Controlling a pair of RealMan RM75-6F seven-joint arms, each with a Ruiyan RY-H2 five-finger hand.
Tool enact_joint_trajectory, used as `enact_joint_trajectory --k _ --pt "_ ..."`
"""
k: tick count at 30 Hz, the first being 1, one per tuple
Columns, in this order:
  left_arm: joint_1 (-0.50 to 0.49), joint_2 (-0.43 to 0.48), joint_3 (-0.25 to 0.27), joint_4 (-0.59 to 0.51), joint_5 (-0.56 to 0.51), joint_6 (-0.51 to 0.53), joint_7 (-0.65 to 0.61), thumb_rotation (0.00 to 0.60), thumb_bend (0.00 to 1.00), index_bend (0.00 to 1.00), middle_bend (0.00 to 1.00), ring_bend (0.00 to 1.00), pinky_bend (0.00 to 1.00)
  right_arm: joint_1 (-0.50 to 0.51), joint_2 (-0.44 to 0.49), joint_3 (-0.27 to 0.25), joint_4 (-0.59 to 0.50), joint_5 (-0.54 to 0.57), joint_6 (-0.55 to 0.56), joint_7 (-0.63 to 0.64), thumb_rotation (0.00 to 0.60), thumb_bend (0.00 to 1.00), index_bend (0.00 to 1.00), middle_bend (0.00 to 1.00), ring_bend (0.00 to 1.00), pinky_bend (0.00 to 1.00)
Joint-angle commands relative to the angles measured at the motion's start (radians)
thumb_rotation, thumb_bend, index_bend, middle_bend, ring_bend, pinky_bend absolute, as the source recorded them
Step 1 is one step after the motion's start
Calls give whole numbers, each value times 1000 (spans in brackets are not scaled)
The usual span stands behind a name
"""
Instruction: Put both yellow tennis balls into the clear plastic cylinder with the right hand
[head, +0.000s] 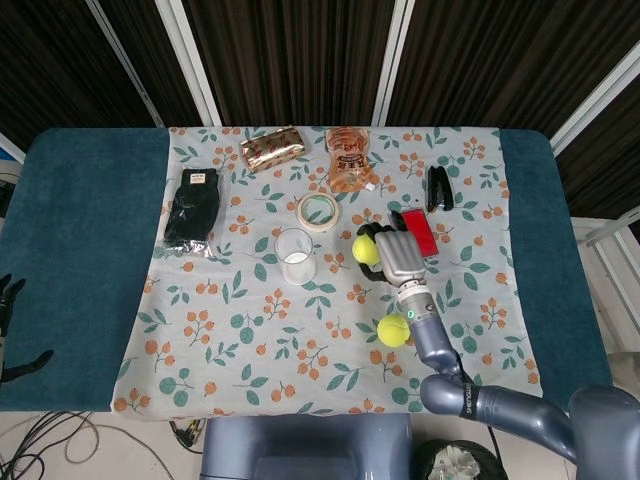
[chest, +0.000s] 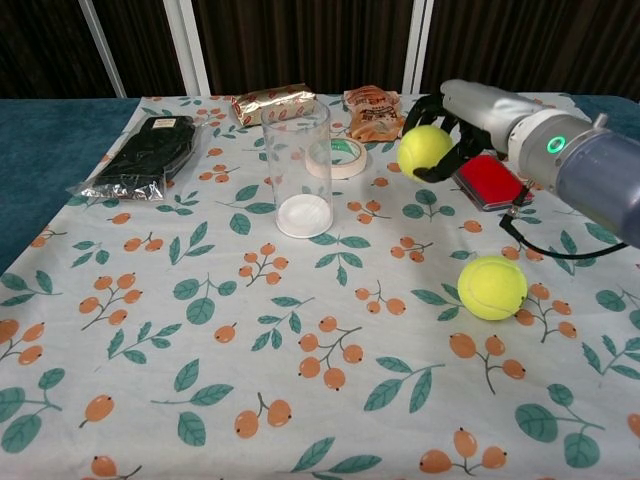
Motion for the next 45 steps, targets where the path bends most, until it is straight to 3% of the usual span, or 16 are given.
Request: enact_joint_trajectory --k 1,7,15,29,36,45 --pt "0 0 0 -1 -2 -2 0 600 13 79 4 0 5 12 50 38 -53 -12 9 0 600 465 382 325 501 0" --pt "0 1 2 -3 2 -2 -1 600 13 79 4 0 5 48 120 110 -144 26 3 -24 600 464 382 325 501 0" --pt "1 6 -1 -2 -4 -3 -13 600 13 79 4 0 5 97 152 159 -225 83 2 -48 600 464 382 325 501 0" --pt "3 10 -6 -4 -12 -1 -20 600 13 79 4 0 5 159 109 139 -320 67 38 -55 600 464 383 325 501 0" --pt "3 14 -8 -6 -20 -4 -26 600 13 79 3 0 5 184 71 99 -317 30 70 -87 600 464 383 325 501 0" --pt "7 28 -3 -18 -7 -3 -55 600 13 79 3 0 5 208 26 79 -279 74 74 -112 600 464 382 324 501 0"
